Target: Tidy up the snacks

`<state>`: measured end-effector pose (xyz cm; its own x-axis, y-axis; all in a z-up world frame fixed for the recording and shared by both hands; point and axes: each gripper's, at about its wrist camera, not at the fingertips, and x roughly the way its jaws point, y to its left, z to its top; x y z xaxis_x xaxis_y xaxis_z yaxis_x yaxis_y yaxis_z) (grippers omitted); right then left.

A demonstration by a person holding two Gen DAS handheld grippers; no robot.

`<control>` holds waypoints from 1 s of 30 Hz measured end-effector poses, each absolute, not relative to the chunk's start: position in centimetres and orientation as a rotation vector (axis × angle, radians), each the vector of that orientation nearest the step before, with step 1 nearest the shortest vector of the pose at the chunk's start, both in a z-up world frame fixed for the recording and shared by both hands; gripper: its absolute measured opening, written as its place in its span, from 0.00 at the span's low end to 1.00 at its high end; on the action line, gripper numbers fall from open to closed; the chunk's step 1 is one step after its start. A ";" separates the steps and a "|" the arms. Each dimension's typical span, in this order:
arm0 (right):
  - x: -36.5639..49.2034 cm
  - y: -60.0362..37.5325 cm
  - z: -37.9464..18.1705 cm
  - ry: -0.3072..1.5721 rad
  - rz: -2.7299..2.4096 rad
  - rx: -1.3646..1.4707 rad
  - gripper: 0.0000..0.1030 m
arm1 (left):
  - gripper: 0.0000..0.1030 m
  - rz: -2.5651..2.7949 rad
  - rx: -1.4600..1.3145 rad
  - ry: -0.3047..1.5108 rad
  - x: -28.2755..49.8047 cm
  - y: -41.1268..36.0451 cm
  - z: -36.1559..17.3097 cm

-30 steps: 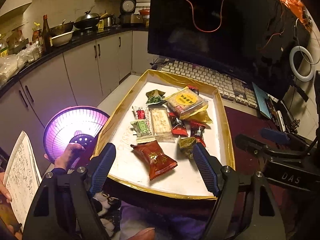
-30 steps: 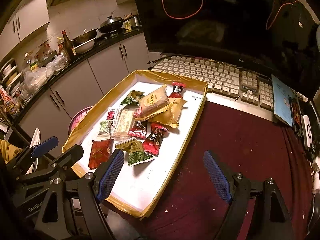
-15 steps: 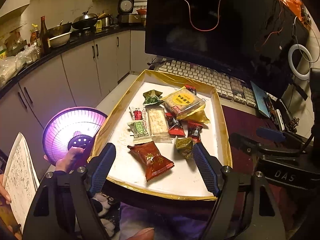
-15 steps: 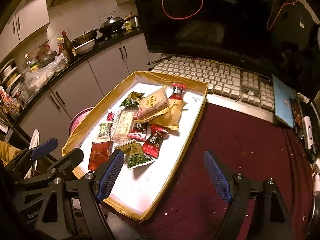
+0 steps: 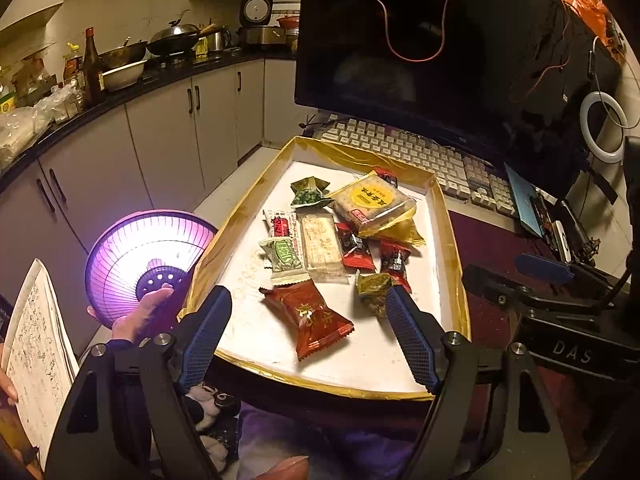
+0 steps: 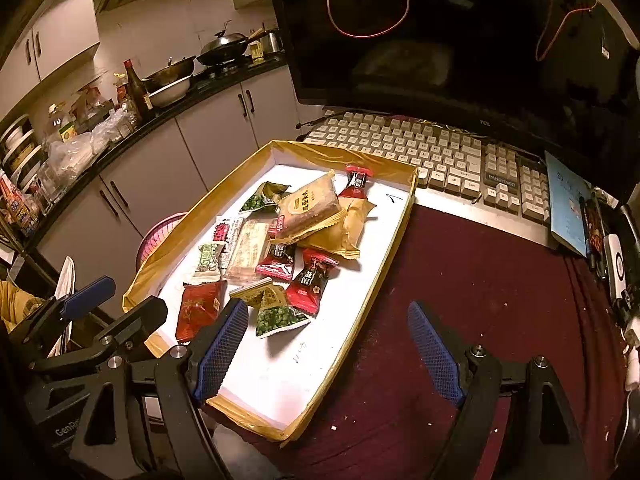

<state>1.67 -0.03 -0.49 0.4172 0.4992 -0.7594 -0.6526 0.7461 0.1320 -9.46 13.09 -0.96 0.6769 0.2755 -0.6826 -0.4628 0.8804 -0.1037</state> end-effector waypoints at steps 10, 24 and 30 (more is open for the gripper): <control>1.5 -0.1 -0.5 0.878 0.741 -0.178 0.81 | 0.77 0.404 -0.270 0.714 -9.7 12.7 -0.8; 1.6 -0.2 -0.1 0.872 0.738 -0.180 0.81 | 0.77 0.421 -0.251 0.734 -9.4 12.6 -1.0; 1.5 0.1 0.4 0.855 0.735 -0.197 0.81 | 0.77 0.425 -0.253 0.742 -9.2 13.0 -1.2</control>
<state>1.47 0.06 0.35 0.4311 0.5093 -0.7448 -0.6603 0.7407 0.1242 -9.18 13.01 -1.20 0.6582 0.2832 -0.6976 -0.4584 0.8857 -0.0730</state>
